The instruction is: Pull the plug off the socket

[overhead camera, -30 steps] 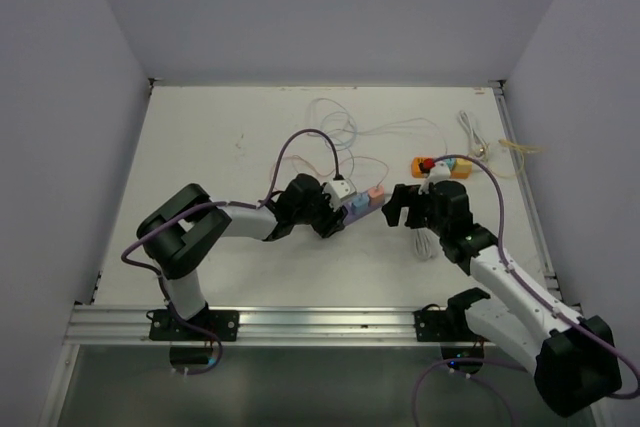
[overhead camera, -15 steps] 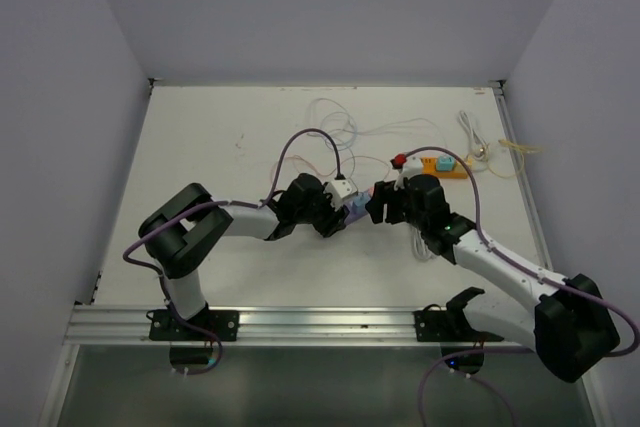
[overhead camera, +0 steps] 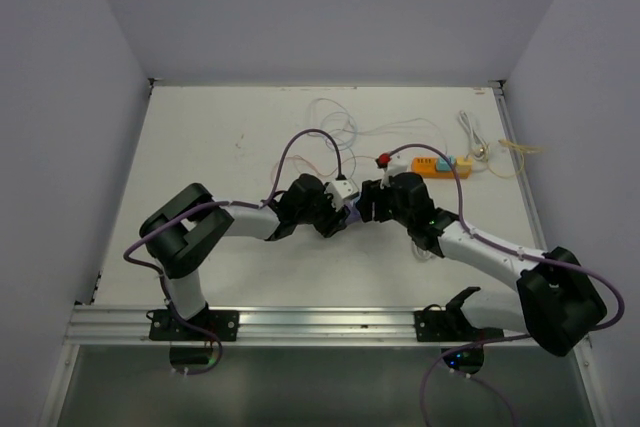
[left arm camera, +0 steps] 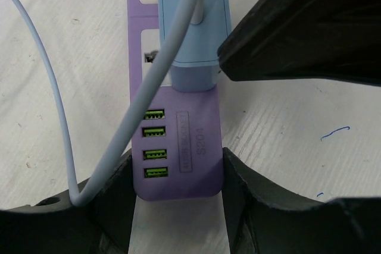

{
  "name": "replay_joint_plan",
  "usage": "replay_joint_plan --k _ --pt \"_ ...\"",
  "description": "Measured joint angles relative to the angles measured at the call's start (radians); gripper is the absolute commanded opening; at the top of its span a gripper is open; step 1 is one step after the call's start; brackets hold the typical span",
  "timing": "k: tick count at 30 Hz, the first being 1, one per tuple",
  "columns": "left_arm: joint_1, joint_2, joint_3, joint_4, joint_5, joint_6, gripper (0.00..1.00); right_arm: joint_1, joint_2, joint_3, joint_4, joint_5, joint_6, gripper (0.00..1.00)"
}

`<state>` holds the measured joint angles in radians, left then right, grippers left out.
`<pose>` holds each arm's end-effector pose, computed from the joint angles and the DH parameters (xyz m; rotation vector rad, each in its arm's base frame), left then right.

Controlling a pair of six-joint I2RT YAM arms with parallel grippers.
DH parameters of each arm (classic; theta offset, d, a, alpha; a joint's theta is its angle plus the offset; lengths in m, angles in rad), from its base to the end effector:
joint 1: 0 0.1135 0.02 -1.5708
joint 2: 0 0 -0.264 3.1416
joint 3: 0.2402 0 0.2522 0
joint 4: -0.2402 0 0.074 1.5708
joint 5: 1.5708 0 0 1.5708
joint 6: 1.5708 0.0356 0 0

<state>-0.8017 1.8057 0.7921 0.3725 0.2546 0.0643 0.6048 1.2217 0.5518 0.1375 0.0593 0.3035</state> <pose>0.2362 -0.2569 0.1292 1.0851 2.0000 -0.6815 0.2096 0.1423 0.2009 -0.2852 2.1203 0.4793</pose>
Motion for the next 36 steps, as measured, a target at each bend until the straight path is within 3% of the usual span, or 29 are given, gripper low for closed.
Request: replay_joint_plan --k 22,36 --pt "-0.004 0.004 0.007 -0.005 -0.008 0.0 0.18 0.016 0.066 0.032 0.032 0.033 -0.009 0.59" --pt "-0.006 0.008 0.012 -0.006 -0.012 0.005 0.16 0.023 -0.093 0.031 -0.064 0.166 -0.062 0.58"
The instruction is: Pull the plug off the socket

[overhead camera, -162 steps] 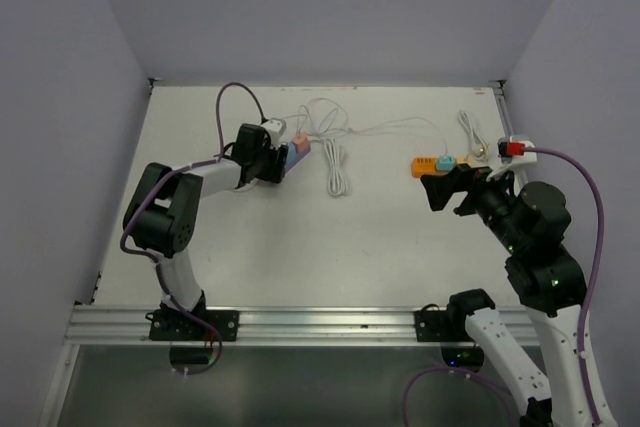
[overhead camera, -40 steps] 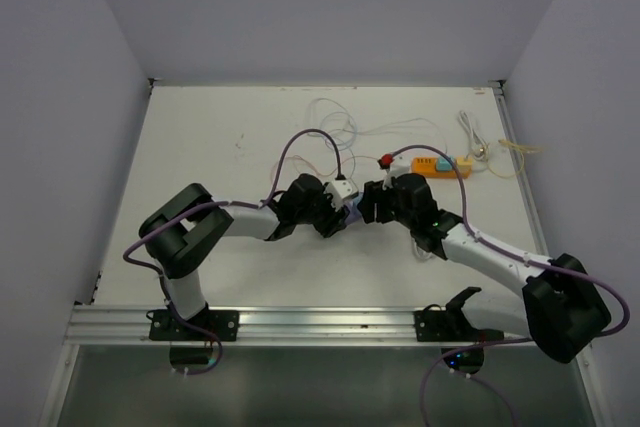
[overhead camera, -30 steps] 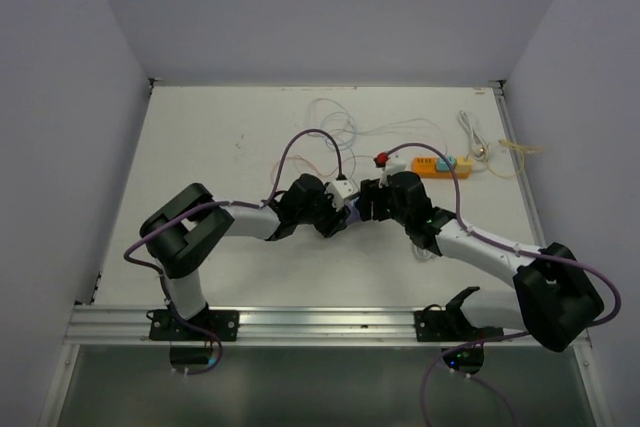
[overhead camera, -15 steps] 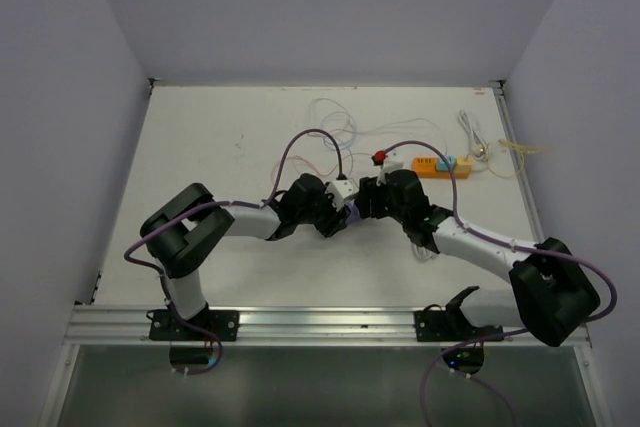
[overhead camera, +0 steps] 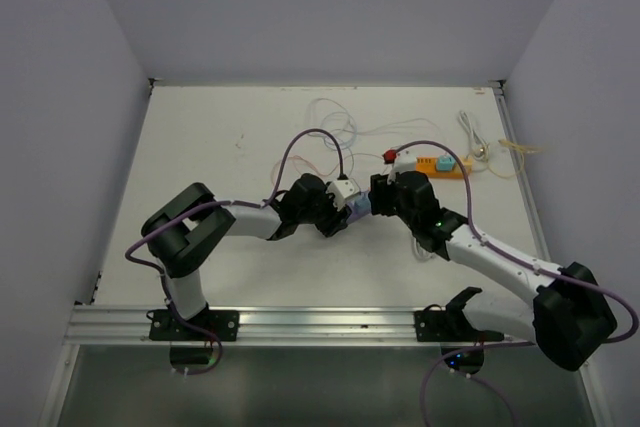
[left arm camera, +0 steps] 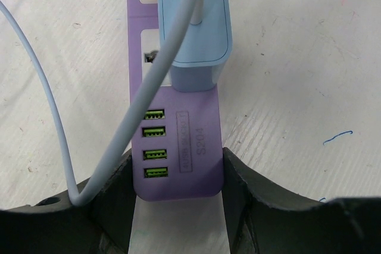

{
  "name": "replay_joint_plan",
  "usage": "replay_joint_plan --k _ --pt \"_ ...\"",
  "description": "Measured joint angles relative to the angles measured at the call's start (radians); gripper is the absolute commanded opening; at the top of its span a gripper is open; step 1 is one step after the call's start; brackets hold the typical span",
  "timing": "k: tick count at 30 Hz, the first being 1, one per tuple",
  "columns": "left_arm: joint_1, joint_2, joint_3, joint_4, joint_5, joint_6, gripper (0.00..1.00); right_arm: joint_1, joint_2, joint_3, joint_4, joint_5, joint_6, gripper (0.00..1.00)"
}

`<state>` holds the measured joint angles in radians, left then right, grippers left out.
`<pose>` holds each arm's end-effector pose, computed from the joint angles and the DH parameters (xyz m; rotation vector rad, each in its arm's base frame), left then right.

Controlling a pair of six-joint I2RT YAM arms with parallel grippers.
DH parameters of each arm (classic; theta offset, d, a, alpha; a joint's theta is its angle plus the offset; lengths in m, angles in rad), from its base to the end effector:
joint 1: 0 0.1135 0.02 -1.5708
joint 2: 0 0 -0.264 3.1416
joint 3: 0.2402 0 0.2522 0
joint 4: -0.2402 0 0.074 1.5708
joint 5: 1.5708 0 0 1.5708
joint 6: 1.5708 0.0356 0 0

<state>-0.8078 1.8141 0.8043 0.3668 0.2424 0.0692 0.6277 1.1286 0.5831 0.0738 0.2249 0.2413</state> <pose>0.2368 -0.2600 0.1291 1.0901 1.9983 -0.6684 0.2025 0.1371 0.2269 -0.2531 2.0286 0.3169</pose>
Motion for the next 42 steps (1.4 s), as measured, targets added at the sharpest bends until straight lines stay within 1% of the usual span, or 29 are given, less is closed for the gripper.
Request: replay_joint_plan --k 6,13,21,29,30,38,42 --pt "-0.001 0.002 0.002 0.0 0.0 0.0 0.16 -0.022 0.069 0.01 -0.018 0.042 -0.003 0.56" --pt "-0.001 0.002 0.002 0.0 0.0 0.0 0.16 -0.053 0.137 0.049 -0.021 0.042 -0.003 0.57" --pt "-0.001 0.004 0.004 0.0 0.0 0.001 0.16 -0.073 0.201 0.112 -0.006 -0.003 -0.004 0.59" --pt "-0.002 0.006 0.008 -0.001 0.0 0.003 0.15 -0.073 0.26 0.117 0.01 -0.011 0.003 0.6" --pt "-0.002 0.007 0.008 -0.001 0.0 0.003 0.12 -0.074 0.26 0.117 0.011 -0.011 0.004 0.59" --pt "-0.004 0.013 0.015 -0.002 -0.001 0.003 0.08 -0.093 0.26 0.098 0.034 -0.007 0.009 0.57" --pt "-0.005 0.017 0.021 -0.003 -0.001 0.003 0.02 -0.103 0.26 0.085 0.055 -0.008 0.023 0.54"
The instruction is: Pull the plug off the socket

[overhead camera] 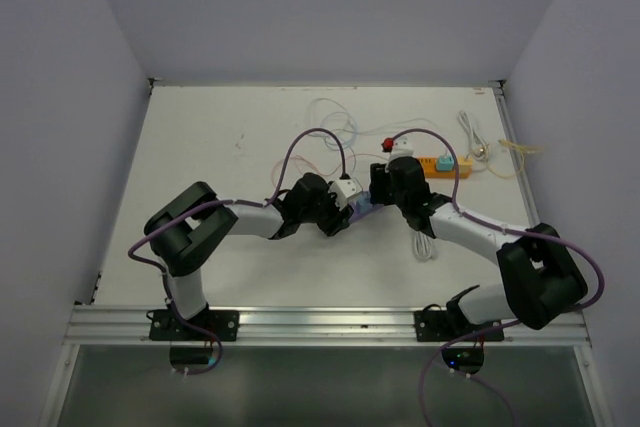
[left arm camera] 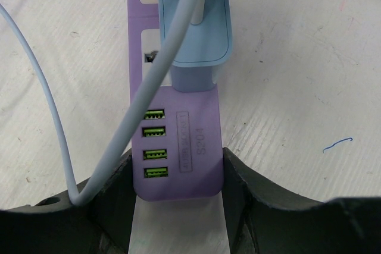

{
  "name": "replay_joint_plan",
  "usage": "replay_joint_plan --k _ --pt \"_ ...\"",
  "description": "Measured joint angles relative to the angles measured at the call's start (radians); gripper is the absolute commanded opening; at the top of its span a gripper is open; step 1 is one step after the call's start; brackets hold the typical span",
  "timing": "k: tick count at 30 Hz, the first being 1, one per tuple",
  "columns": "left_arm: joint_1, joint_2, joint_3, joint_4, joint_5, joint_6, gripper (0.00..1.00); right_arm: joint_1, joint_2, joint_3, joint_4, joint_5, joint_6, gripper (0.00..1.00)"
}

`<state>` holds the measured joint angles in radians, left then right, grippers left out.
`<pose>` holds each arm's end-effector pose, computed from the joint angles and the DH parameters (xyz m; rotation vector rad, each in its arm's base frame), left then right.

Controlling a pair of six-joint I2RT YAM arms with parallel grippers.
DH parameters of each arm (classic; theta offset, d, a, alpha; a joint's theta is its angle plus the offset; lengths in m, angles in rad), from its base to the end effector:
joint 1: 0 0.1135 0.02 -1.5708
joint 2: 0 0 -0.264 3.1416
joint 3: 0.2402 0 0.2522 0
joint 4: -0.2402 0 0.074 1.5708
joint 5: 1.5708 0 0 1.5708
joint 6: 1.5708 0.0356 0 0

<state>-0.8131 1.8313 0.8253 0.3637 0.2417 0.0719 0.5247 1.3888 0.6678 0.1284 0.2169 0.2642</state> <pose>0.2390 -0.2650 0.1288 1.0976 1.9937 -0.6692 0.2514 0.1367 0.1958 -0.1559 2.1505 0.2239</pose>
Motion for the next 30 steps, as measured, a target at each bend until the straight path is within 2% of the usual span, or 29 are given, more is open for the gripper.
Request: replay_joint_plan --k 3,4,8,11,20,30 --pt "0.0 0.001 0.002 0.0 0.0 0.0 0.0 -0.001 0.0 -0.003 0.007 -0.003 0.005 0.47" --pt "0.0 0.001 0.002 -0.001 0.0 0.0 0.0 -0.001 0.0 -0.004 0.008 -0.004 0.005 0.37" --pt "0.0 0.002 0.005 -0.004 0.001 0.0 0.0 -0.003 -0.004 -0.005 0.007 -0.015 0.003 0.12" --pt "0.0 0.005 0.009 -0.007 0.002 0.0 0.0 -0.007 -0.018 -0.006 -0.004 -0.028 -0.004 0.0" --pt "0.0 0.023 0.032 -0.012 0.01 0.0 0.0 -0.011 -0.119 -0.007 -0.006 -0.074 -0.056 0.0" --pt "0.0 0.023 0.032 -0.013 0.012 0.0 0.0 -0.009 -0.112 0.073 -0.055 -0.025 -0.072 0.0"
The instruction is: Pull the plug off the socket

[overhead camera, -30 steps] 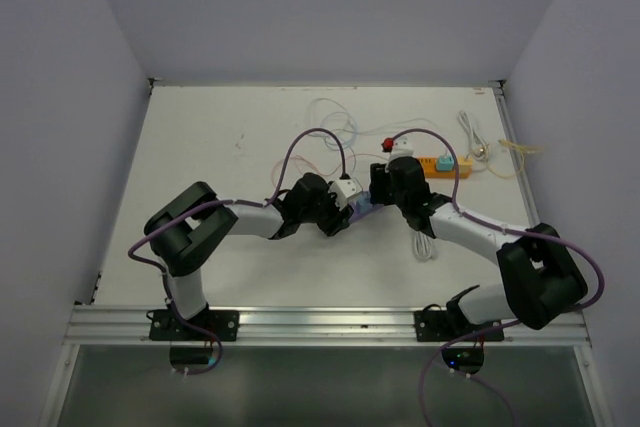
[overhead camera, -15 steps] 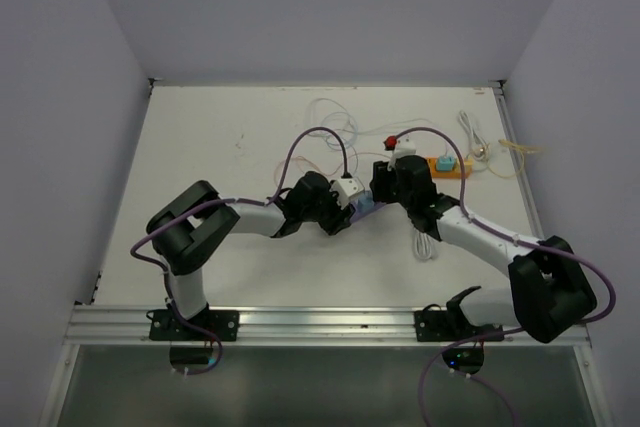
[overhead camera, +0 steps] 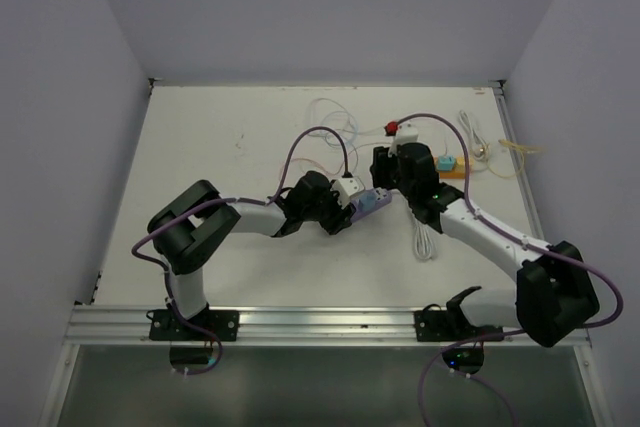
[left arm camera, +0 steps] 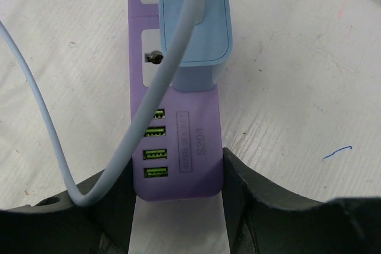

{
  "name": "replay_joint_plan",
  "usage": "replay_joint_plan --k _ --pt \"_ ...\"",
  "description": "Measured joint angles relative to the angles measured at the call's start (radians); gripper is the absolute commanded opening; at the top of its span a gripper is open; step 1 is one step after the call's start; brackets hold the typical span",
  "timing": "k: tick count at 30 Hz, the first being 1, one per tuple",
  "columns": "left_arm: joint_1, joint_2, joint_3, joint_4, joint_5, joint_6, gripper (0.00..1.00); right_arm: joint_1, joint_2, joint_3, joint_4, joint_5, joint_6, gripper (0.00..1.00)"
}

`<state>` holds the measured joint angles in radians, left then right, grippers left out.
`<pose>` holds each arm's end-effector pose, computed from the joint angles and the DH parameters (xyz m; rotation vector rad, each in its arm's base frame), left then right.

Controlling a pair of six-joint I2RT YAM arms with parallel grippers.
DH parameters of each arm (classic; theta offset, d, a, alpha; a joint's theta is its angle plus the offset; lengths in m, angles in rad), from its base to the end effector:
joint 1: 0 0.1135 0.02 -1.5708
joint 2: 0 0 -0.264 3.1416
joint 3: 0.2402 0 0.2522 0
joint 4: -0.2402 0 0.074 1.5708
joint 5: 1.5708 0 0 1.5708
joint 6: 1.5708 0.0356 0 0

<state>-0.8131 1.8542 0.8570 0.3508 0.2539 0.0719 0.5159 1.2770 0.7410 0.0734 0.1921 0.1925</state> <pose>0.2435 -0.2704 0.1284 1.1057 1.9953 -0.6816 0.2489 0.1333 0.2441 -0.2073 2.0228 0.2522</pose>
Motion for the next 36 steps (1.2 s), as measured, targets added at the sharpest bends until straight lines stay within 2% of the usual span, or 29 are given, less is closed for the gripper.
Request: replay_joint_plan --k 4,19,24,25,26,28,36 --pt "0.0 -0.002 -0.005 0.005 0.0 0.0 0.0 -0.01 0.066 0.113 -0.03 0.013 -0.003 0.0" --pt "0.0 -0.007 -0.013 0.01 -0.003 0.0 0.0 -0.057 0.539 0.483 -0.263 0.025 0.065 0.02" --pt "0.0 -0.008 -0.016 0.012 -0.004 0.0 0.0 -0.057 0.621 0.596 -0.343 0.025 0.083 0.25" --pt "0.0 -0.008 -0.016 0.012 -0.004 0.0 0.0 -0.058 0.637 0.618 -0.357 0.024 0.085 0.31" --pt "0.0 -0.008 -0.016 0.012 -0.004 0.0 0.0 -0.058 0.651 0.636 -0.365 0.024 0.087 0.44" --pt "0.0 -0.009 -0.017 0.012 -0.004 0.0 0.0 -0.06 0.668 0.656 -0.382 0.016 0.09 0.59" --pt "0.0 -0.009 -0.018 0.014 -0.004 0.0 0.0 -0.074 0.666 0.682 -0.42 -0.027 0.098 0.8"
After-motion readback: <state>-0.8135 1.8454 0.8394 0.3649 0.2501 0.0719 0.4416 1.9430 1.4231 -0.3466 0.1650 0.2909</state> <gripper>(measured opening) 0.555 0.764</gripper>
